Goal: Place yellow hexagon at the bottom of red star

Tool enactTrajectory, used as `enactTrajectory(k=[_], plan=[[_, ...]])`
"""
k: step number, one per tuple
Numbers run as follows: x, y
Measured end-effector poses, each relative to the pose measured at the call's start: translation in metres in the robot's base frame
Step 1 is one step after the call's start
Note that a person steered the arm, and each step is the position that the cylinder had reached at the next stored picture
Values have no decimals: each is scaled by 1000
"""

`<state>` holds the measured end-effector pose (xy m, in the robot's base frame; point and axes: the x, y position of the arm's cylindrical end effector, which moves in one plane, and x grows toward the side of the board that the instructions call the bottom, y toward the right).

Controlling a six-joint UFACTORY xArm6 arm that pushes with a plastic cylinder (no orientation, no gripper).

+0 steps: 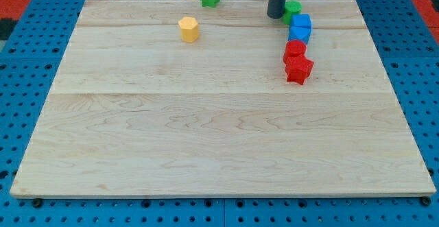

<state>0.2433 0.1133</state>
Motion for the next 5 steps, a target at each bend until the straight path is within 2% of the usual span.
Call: enactTrajectory(k=[2, 4, 5], plan=[[0, 13], [-14, -149], [17, -179]])
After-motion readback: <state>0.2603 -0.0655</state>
